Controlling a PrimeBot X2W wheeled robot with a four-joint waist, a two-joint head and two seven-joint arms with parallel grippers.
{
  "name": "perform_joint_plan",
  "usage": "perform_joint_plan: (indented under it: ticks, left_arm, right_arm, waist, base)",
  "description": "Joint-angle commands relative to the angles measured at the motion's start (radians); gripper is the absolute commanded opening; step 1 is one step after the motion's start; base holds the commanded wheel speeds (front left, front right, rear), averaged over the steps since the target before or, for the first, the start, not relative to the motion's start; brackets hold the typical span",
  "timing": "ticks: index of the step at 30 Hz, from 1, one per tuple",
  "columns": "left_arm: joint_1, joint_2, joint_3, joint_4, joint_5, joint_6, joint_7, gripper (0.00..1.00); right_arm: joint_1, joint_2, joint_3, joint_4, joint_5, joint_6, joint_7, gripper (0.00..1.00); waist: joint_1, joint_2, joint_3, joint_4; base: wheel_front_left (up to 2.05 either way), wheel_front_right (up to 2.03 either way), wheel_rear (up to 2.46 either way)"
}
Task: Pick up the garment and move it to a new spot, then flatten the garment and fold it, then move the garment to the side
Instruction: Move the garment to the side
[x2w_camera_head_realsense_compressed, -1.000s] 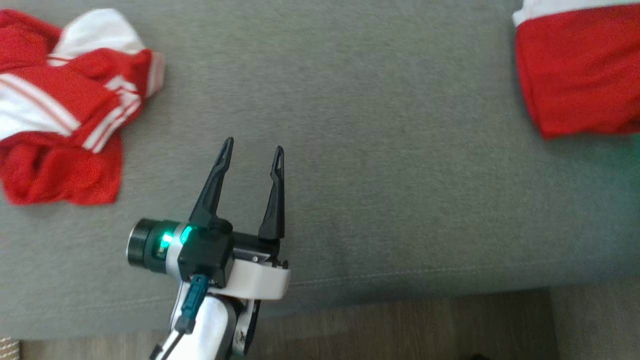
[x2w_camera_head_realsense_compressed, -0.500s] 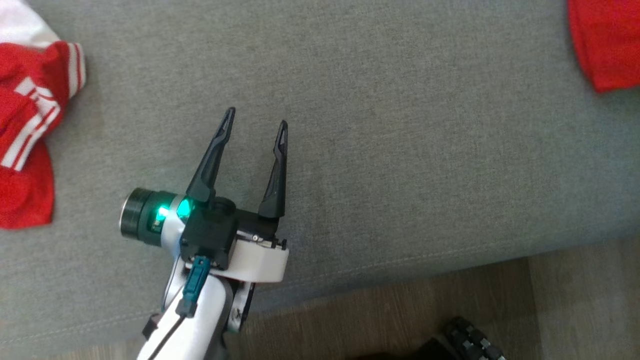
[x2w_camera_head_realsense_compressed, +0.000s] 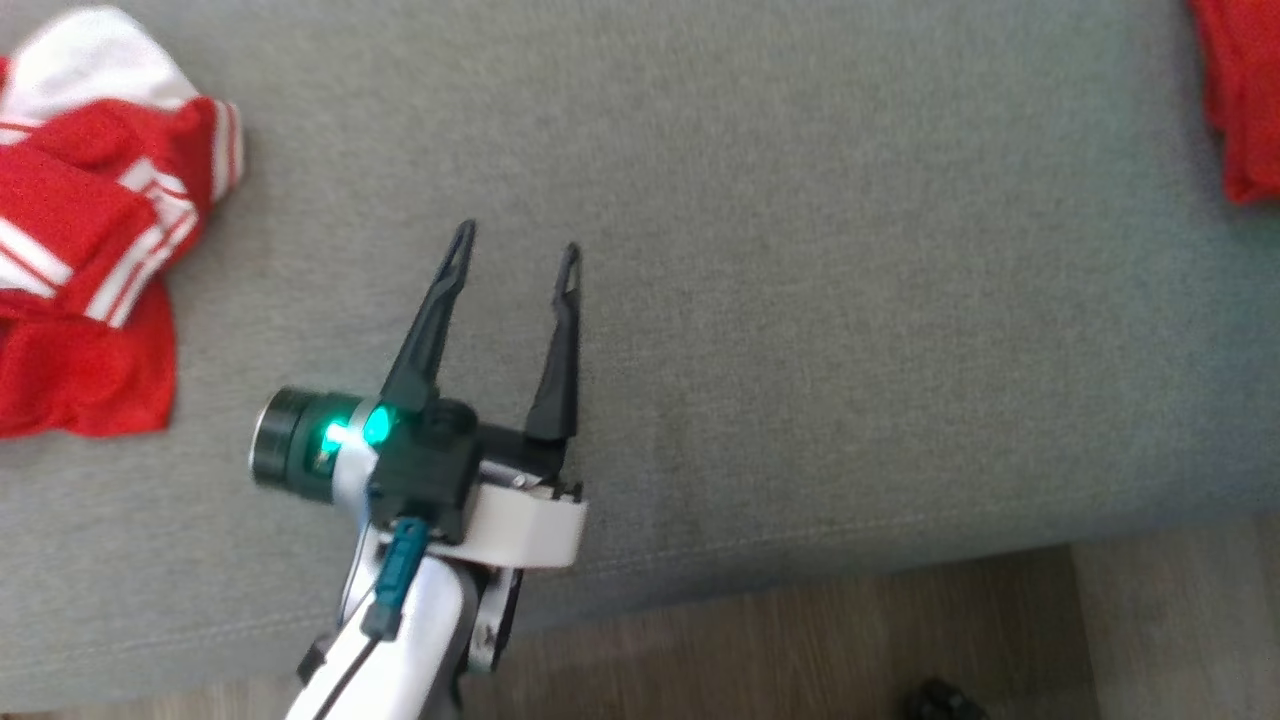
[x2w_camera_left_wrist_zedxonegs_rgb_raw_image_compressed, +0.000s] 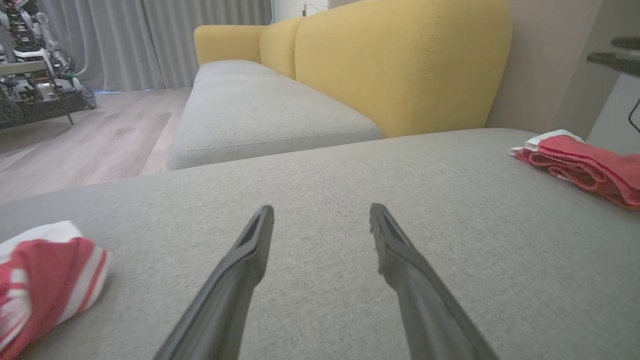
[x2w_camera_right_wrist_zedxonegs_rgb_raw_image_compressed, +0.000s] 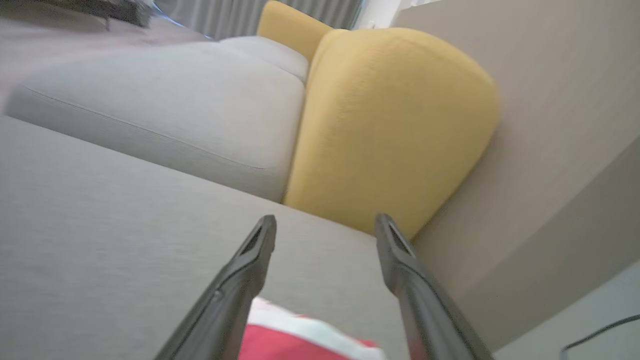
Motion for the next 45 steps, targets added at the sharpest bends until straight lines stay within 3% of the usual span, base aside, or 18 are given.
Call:
perform_joint_plan:
  ticks: [1, 2, 10, 18, 21, 23, 32, 37, 45]
  left_arm:
    - [0.031, 0.006, 0.036, -0.033, -0.019, 0.011, -0.005, 1.0]
    - [0.031, 0.006, 0.036, -0.033, -0.019, 0.011, -0.005, 1.0]
    - [0.13, -0.003, 0.09, -0.021, -0.078, -0.018, -0.005, 1.0]
    - [0.268, -0.015, 0.16, -0.01, -0.095, -0.03, -0.005, 1.0]
    - [0.314, -0.022, 0.177, -0.027, -0.104, -0.054, -0.005, 1.0]
    - [0.374, -0.025, 0.194, -0.047, -0.086, -0.067, -0.005, 1.0]
    - [0.523, -0.036, 0.261, -0.081, -0.059, -0.044, -0.005, 1.0]
    - [0.549, -0.04, 0.307, -0.09, -0.068, -0.038, -0.005, 1.0]
    - [0.569, -0.043, 0.34, -0.104, -0.06, -0.062, -0.005, 1.0]
  right_arm:
    - [0.128, 0.051, 0.013, -0.084, 0.023, -0.001, -0.006, 1.0]
    - [0.128, 0.051, 0.013, -0.084, 0.023, -0.001, -0.006, 1.0]
    - [0.399, 0.266, 0.06, -0.345, 0.132, -0.001, -0.007, 1.0]
    - [0.67, 0.463, -0.021, -0.441, -0.005, -0.001, -0.007, 1.0]
    - [0.763, 0.514, -0.048, -0.479, -0.062, -0.001, -0.007, 1.0]
    - [0.835, 0.535, -0.038, -0.502, -0.092, -0.001, -0.007, 1.0]
    - [0.949, 0.538, -0.018, -0.551, -0.114, -0.001, -0.007, 1.0]
    - [0.997, 0.553, -0.04, -0.576, -0.116, -0.001, -0.007, 1.0]
    - [1.029, 0.565, -0.053, -0.585, -0.105, -0.001, -0.007, 1.0]
  waist:
    - [0.0, 0.0, -0.076, 0.03]
    - [0.0, 0.0, -0.076, 0.03]
    - [0.0, 0.0, -0.26, 0.073]
    - [0.0, 0.0, -0.423, 0.087]
    - [0.0, 0.0, -0.467, 0.092]
    - [0.0, 0.0, -0.495, 0.087]
    - [0.0, 0.0, -0.555, 0.081]
    - [0.0, 0.0, -0.58, 0.081]
    - [0.0, 0.0, -0.592, 0.07]
  base:
    - [0.0, 0.0, 0.0]
    - [0.0, 0.0, 0.0]
    - [0.0, 0.0, 0.0]
    - [0.0, 0.0, 0.0]
    - [0.0, 0.0, 0.0]
    - [0.0, 0.0, 0.0]
    - [0.0, 0.0, 0.0]
    - [0.0, 0.0, 0.0]
    - [0.0, 0.0, 0.0]
